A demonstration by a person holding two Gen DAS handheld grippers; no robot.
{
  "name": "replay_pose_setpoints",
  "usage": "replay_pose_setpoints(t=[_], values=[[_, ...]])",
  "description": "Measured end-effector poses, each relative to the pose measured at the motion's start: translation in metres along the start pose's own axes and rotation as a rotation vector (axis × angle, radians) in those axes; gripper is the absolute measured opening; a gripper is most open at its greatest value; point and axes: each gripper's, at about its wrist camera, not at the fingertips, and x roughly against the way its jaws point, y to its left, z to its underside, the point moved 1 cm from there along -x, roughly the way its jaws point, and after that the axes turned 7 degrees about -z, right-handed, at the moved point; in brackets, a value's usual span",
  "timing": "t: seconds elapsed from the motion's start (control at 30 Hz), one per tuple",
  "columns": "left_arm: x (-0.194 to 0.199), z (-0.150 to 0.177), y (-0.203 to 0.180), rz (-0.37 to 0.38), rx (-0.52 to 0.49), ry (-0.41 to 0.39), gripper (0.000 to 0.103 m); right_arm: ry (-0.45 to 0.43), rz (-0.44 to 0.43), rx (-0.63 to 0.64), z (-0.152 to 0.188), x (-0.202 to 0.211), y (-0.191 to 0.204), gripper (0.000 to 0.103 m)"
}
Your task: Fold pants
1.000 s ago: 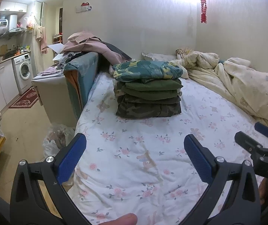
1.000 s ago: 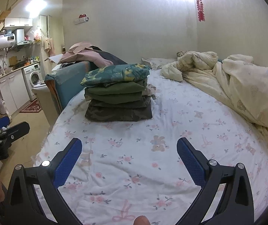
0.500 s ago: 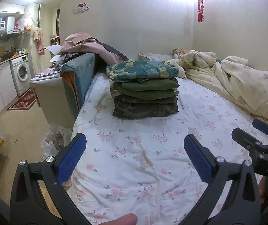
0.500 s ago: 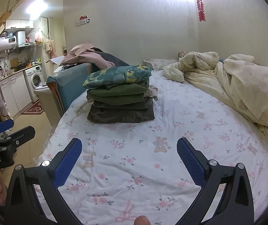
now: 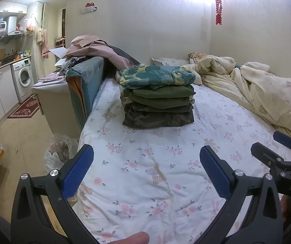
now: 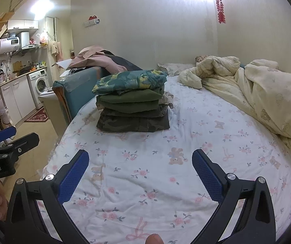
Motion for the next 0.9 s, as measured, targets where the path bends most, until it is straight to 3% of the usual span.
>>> replay_pose_setpoints(t=[0.9], values=[[-0.0022,0.005,0.0036,-0.001,0.0,0.003,0.103,0.001,0.004,-0.001,-0.001,-0.0007,0.0,0.103]])
